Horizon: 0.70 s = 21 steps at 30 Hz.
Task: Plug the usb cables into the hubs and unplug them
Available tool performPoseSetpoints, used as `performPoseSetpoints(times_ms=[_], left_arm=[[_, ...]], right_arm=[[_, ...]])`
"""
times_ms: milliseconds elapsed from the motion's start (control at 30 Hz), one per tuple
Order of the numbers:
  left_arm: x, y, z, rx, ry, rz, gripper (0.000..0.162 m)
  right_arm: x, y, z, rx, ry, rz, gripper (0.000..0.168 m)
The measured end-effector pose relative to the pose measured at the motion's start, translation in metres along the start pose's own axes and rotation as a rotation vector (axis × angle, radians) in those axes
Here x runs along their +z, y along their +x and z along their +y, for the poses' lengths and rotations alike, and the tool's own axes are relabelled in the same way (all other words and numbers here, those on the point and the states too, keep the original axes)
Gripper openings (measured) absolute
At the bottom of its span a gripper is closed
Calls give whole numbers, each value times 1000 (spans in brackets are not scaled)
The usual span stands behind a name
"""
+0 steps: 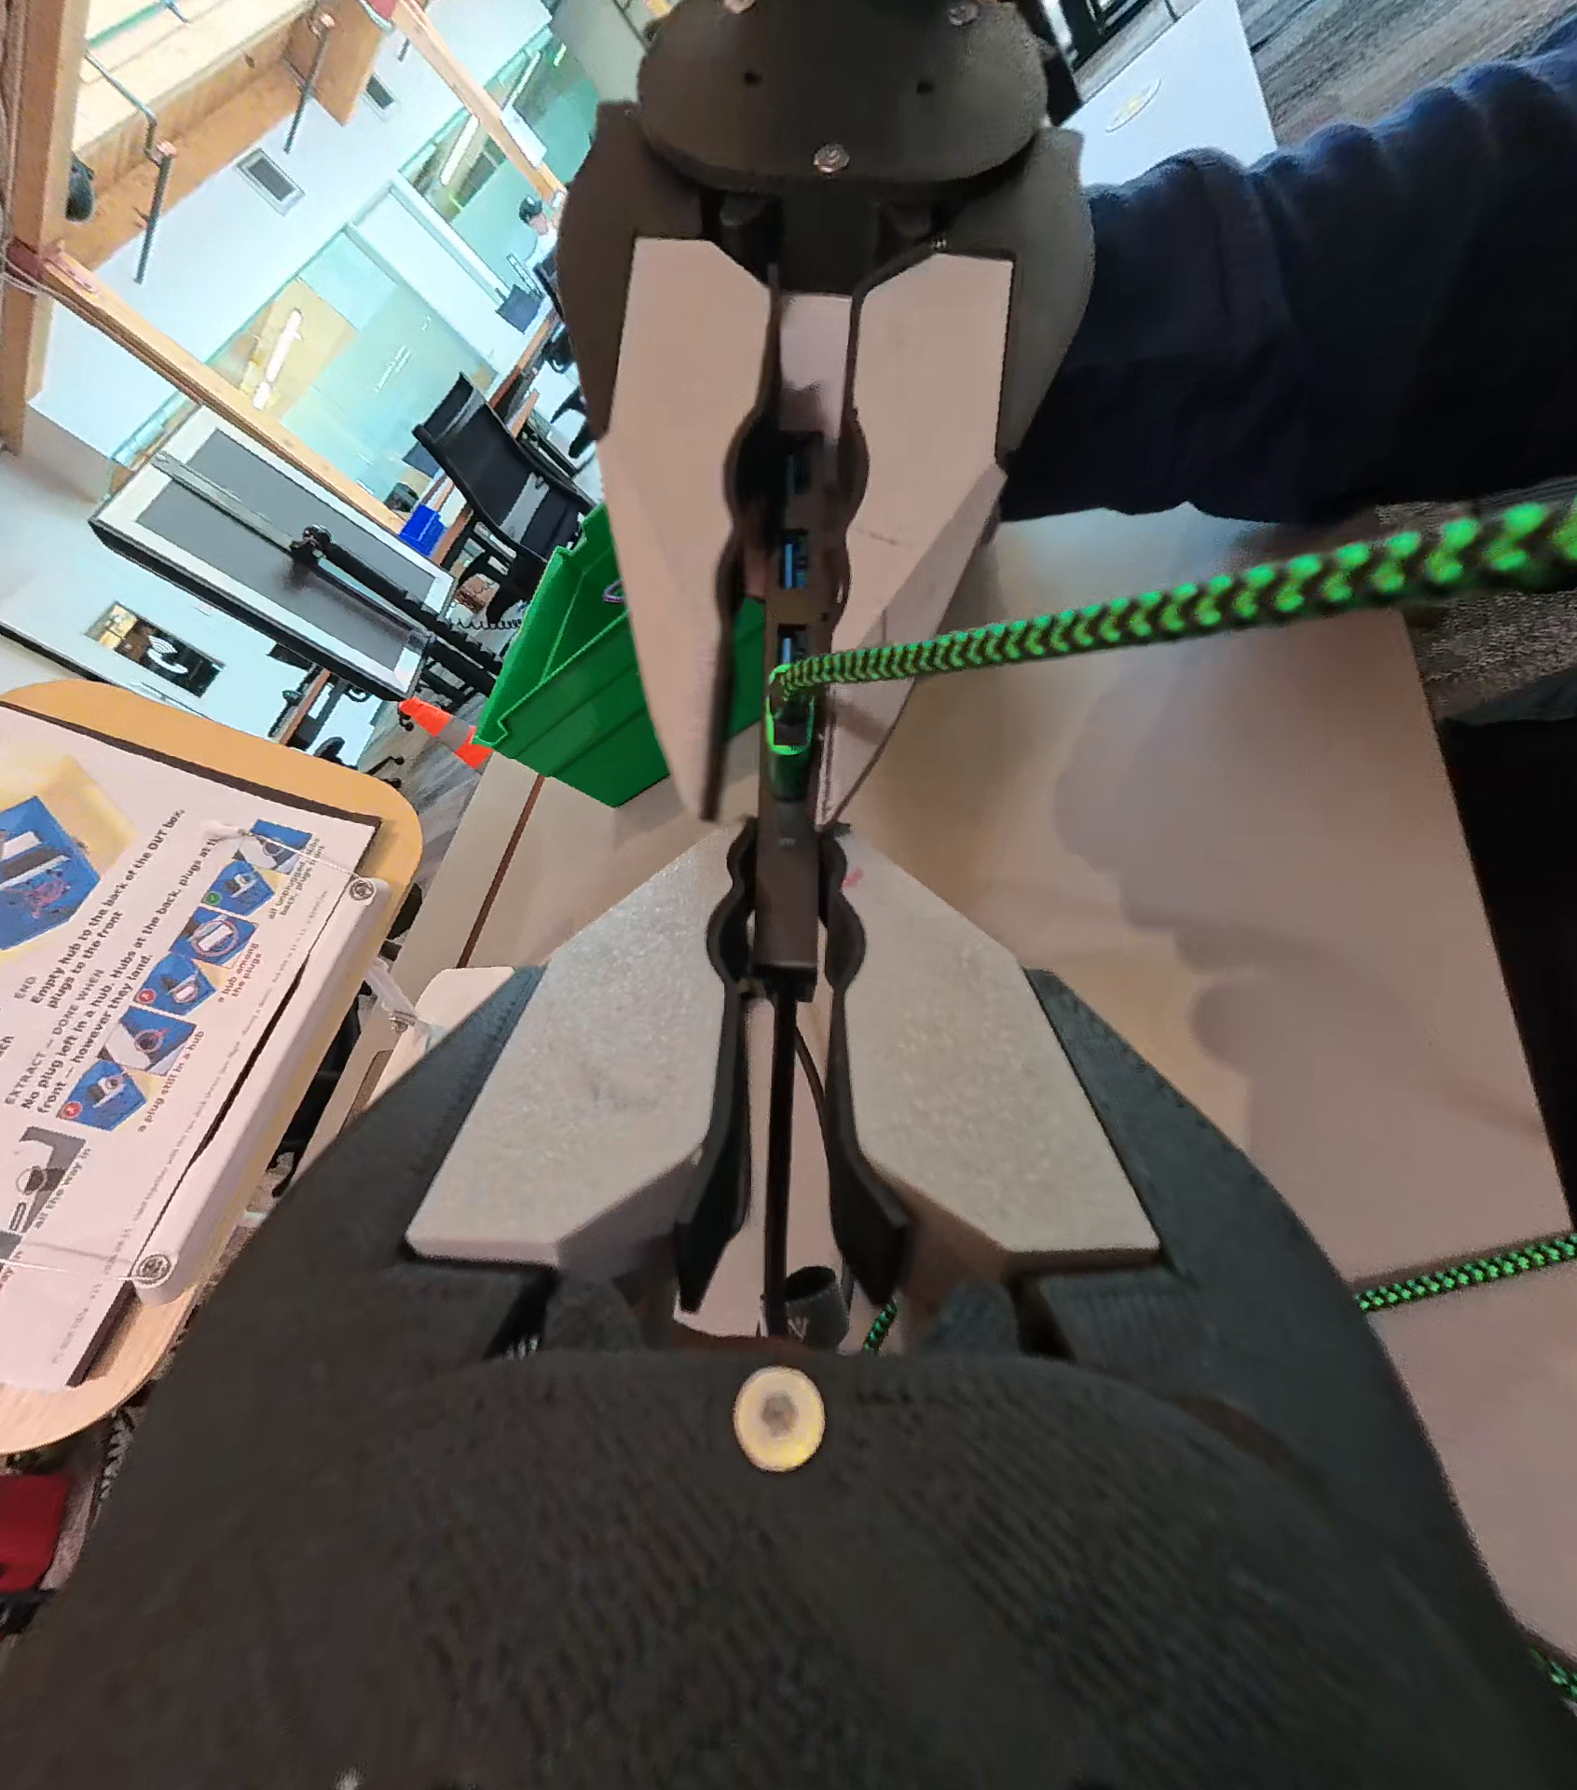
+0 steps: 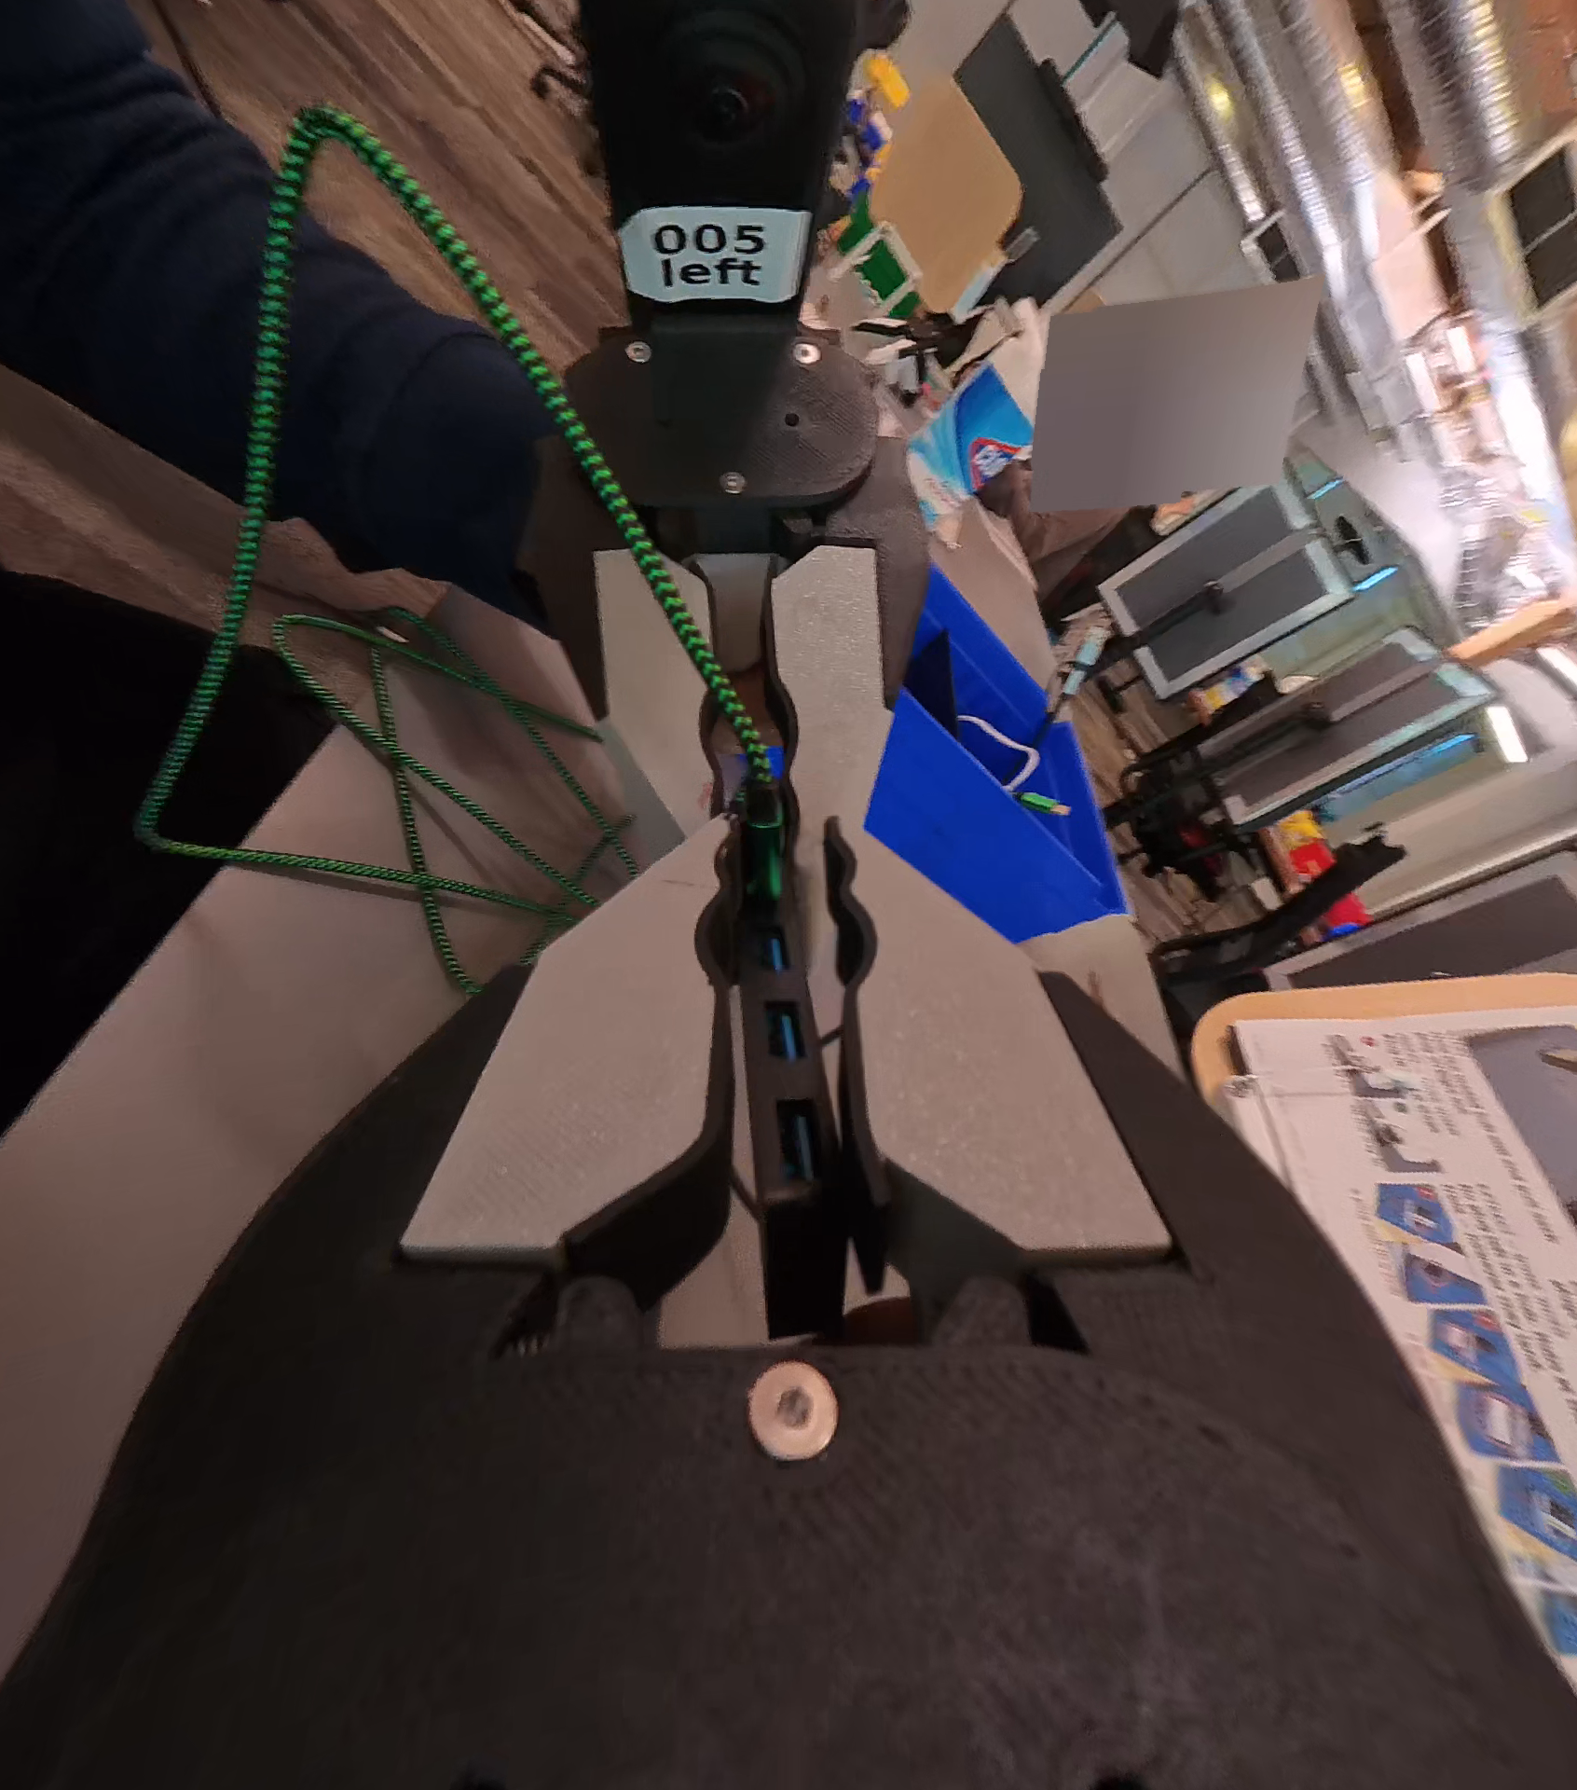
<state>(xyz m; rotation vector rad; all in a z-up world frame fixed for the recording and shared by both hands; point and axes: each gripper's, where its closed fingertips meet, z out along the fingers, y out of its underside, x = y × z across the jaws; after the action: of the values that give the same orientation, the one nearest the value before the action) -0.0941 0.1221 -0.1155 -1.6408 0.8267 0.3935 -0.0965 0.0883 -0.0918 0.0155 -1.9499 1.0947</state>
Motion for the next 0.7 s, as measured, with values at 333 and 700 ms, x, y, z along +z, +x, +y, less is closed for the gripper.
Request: performPoseSetpoints(times_ms=[333,700], left_arm=[[-1,0,-3,-22,-1,13,7],[-4,4,-13,-19,69,26,7]], right_arm=[[2,-1,-4,-55,8,31,5],[2,-7,-13,-56,84,-1,4]])
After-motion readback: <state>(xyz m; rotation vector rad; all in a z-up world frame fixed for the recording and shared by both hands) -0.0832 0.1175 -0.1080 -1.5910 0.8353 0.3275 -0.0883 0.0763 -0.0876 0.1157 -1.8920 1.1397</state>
